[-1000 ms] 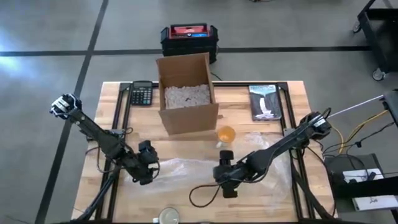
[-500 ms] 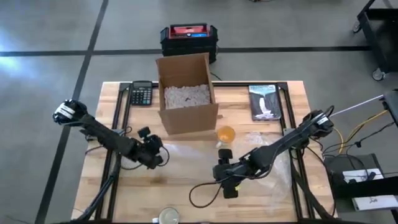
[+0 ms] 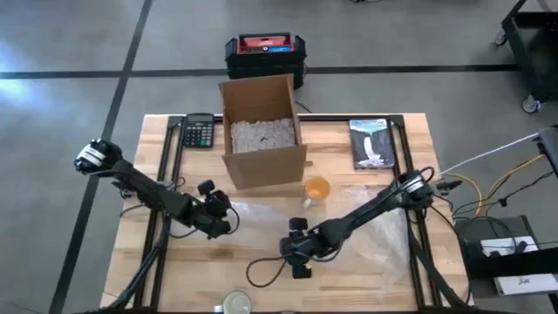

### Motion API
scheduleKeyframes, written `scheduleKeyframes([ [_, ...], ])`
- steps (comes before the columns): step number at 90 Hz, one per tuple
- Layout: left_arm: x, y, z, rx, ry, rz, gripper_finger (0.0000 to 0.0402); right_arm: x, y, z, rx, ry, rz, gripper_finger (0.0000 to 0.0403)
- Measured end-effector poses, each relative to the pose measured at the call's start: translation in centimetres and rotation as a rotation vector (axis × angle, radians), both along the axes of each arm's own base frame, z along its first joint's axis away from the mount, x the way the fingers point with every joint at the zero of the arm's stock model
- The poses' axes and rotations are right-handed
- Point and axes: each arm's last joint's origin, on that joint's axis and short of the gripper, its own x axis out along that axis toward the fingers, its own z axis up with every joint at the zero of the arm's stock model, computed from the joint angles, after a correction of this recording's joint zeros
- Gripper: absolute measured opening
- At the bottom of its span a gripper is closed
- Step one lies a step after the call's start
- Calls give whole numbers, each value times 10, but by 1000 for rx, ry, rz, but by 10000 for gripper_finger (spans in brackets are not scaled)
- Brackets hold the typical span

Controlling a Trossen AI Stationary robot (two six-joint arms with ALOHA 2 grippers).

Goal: Wrap mug
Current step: Prepare the transparent bubble wrap

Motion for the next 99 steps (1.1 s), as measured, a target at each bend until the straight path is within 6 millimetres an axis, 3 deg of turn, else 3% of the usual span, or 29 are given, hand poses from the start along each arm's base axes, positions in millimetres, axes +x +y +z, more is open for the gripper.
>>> scheduleKeyframes([
  [15, -2, 9, -1, 39, -15, 105, 58, -4, 23, 18, 350, 96, 194, 90],
  [23, -2, 11, 0, 42, -21, 120, 58, -10, 30, 36, 404, 90, 253, 75],
  [33, -1, 11, 0, 43, -25, 113, 59, -9, 22, 61, 276, -50, 227, 58],
  [40, 0, 10, 4, 39, -18, 100, 59, -8, 13, 69, 109, -127, 149, 49],
  [57, 8, 1, 45, -99, 30, -15, 47, -8, -6, 72, -124, -146, 44, 43],
  [83, -3, -30, 119, -332, -66, -221, 29, -11, -29, 63, -148, -12, -63, 117],
  [91, -13, -47, 125, -375, -72, -305, 24, -9, -33, 62, -152, -11, -64, 150],
  [99, -23, -69, 119, -424, -56, -367, 21, -7, -38, 62, -153, -11, -77, 179],
])
